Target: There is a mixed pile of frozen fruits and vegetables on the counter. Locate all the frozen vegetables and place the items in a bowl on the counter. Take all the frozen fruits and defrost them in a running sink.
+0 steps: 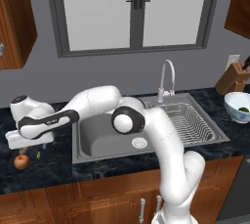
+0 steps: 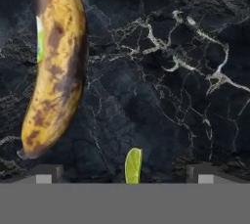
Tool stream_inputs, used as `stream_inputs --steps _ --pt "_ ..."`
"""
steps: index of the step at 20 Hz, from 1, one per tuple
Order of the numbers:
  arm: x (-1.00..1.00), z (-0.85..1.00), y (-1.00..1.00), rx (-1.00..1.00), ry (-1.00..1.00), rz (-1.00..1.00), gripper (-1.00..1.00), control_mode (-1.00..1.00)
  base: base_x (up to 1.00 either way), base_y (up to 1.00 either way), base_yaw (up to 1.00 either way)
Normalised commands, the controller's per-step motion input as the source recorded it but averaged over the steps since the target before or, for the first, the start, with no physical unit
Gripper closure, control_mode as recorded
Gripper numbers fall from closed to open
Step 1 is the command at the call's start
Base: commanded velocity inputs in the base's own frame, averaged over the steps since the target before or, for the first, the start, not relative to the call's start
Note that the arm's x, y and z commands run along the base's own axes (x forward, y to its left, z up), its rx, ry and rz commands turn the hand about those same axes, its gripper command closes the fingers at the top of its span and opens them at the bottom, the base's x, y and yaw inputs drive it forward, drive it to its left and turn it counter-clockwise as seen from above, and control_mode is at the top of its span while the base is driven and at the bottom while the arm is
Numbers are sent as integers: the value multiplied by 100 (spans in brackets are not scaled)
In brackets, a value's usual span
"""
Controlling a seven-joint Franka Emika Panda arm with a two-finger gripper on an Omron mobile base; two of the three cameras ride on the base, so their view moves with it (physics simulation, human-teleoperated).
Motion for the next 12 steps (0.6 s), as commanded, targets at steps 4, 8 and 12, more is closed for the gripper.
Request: stream_inputs --steps 4,8,12 --pt "0 -18 4 -1 1 0 -100 -100 0 0 0" --pt "0 -13 -1 0 6 0 -100 -100 0 0 0" --pt "0 -15 -1 0 4 0 -100 -100 0 0 0"
